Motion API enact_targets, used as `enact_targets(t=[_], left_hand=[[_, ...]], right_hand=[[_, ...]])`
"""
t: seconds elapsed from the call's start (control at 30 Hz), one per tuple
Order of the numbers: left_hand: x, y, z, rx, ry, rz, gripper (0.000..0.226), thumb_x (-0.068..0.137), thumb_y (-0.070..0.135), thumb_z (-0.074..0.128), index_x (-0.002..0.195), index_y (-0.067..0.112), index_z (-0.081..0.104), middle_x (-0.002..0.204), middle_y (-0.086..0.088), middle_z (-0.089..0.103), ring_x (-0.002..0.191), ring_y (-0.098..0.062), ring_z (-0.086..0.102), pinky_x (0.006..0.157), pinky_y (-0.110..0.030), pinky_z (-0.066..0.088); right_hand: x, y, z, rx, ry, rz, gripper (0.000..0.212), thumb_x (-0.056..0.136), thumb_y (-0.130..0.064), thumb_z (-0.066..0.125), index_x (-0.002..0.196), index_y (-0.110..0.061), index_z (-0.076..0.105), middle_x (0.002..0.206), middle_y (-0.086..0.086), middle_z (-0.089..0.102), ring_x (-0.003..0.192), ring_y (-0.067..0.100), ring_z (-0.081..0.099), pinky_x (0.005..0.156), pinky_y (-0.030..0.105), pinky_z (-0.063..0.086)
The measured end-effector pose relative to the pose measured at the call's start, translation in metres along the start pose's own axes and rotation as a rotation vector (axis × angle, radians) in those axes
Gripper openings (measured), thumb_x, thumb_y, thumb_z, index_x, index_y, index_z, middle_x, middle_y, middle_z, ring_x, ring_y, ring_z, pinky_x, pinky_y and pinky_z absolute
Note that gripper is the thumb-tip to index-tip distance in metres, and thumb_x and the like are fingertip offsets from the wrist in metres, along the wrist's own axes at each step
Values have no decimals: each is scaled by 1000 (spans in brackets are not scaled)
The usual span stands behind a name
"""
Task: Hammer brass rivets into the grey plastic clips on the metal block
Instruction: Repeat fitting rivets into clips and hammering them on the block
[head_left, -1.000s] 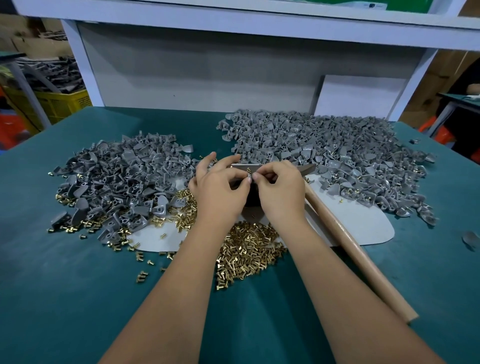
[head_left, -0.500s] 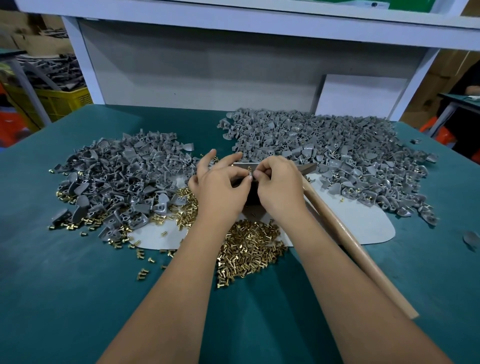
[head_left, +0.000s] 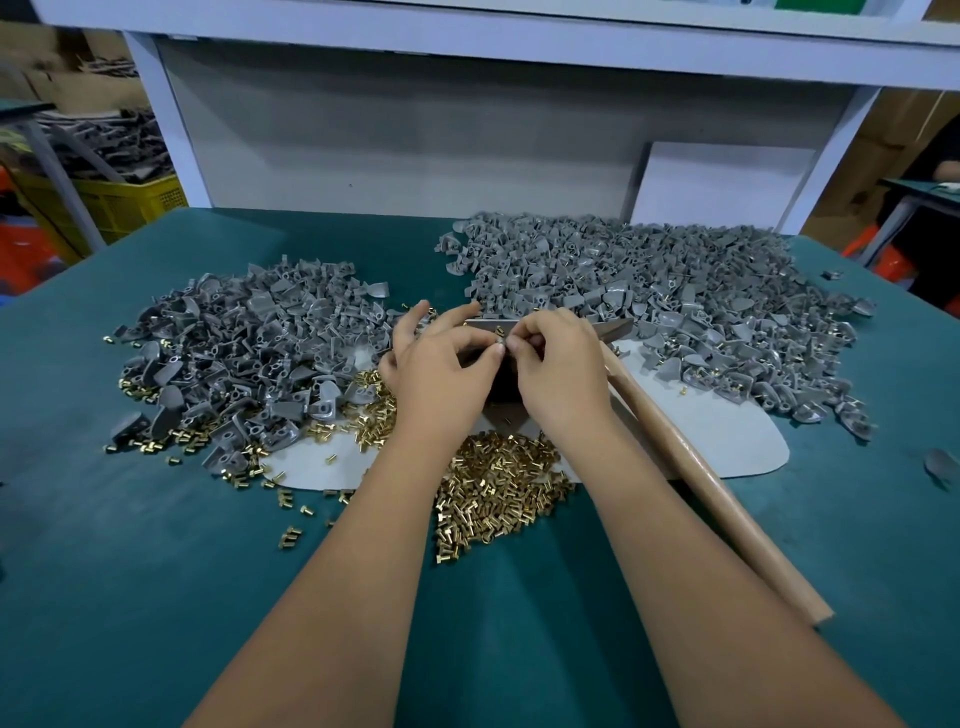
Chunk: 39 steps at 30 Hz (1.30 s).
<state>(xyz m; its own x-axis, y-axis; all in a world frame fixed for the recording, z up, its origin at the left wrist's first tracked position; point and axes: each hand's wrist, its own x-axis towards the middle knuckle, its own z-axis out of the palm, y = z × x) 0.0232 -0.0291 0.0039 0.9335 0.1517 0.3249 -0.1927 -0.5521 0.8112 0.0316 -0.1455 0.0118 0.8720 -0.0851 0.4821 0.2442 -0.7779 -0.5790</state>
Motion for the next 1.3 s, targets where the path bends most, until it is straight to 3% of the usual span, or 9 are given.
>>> enact_targets(t=[0.27,0.37,0.57,0.73,0.97,1.17,1.3], left_hand=[[2,1,-1,-33,-27,-42,17,92,34,65,77,43,65,132,29,54,142,-7,14,107,-38,8],[2,2,-2,-17,-31,-45,14,92,34,64,80,41,65,134,28,53,142,-8,14,107,-39,9],[2,2,-2,10,-22,-33,14,91,34,65,82,43,64,134,28,54,142,-9,15,104,-36,11],[2,2,0,25,23,-7,14,90,33,67,80,43,66,131,27,56,140,-8,16,96,-28,7],[2,-1,2,61,45,7,13,88,36,68,79,45,66,131,25,57,141,-11,16,107,-38,11],[0,0,2,64,50,-26,6,87,40,69,83,43,70,132,24,56,142,-12,14,103,-33,8],[0,2,1,70,41,-40,5,88,41,69,83,42,69,133,25,55,142,-11,14,90,-25,5]], right_hand=[[-1,4,-14,383,-13,192,22,98,-18,47,99,-20,69,103,-5,64,96,6,56,76,19,42],[-1,3,-13,354,-33,168,22,97,-15,48,100,-17,70,105,-2,63,97,8,56,82,25,43],[1,2,-10,297,-36,108,17,94,-17,53,92,-22,69,100,-3,62,94,10,54,76,21,41],[3,0,-5,202,-17,61,9,88,-20,61,85,-23,70,91,-5,62,97,18,55,86,39,47],[0,-1,3,135,59,26,10,86,-12,65,77,-14,68,81,-8,56,92,16,50,79,30,39],[0,-3,3,150,79,64,10,87,-13,64,78,-14,68,81,-9,57,90,14,51,74,26,35],[-2,-3,2,163,84,70,10,86,-12,64,78,-13,68,82,-7,58,90,15,52,74,26,36]])
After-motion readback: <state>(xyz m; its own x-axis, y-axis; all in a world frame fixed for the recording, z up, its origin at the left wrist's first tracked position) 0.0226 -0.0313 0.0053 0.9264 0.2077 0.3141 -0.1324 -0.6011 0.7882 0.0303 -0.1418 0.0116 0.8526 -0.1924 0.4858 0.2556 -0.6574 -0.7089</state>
